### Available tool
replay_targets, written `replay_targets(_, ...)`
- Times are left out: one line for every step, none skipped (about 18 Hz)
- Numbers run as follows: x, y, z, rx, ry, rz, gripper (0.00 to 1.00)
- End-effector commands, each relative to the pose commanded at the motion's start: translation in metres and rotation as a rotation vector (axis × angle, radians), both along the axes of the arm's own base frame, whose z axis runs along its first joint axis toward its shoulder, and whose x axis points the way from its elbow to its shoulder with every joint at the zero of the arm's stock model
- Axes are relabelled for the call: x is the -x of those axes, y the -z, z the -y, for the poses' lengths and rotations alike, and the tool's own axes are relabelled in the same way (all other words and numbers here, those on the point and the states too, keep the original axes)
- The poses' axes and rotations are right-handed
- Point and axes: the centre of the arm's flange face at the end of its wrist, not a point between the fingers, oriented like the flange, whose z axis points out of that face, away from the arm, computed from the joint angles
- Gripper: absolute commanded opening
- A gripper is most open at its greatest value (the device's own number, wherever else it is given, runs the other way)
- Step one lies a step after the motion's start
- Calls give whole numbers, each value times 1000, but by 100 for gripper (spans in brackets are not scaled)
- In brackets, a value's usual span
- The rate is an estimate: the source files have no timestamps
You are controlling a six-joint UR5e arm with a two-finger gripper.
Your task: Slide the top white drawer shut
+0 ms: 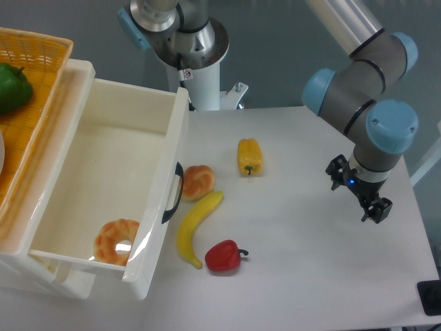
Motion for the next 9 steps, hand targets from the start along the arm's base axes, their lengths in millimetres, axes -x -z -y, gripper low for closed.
replay_targets(-1,1,0,1,-2,3,100)
replay_targets(-1,1,0,2,-9,2,100)
replay_targets(-1,2,-1,1,-9,4,100)
replay_targets(-1,2,0,4,-9,3,100)
replay_targets(-3,1,-3,7,-8,2,100)
replay_targets(-7,4,-5,12,-8,8,100)
replay_targets(-14,8,-7,14,-16,16,100)
replay_targets(-20,8,-4,9,-38,23,100)
replay_targets(-24,7,3,2,-62,29,100)
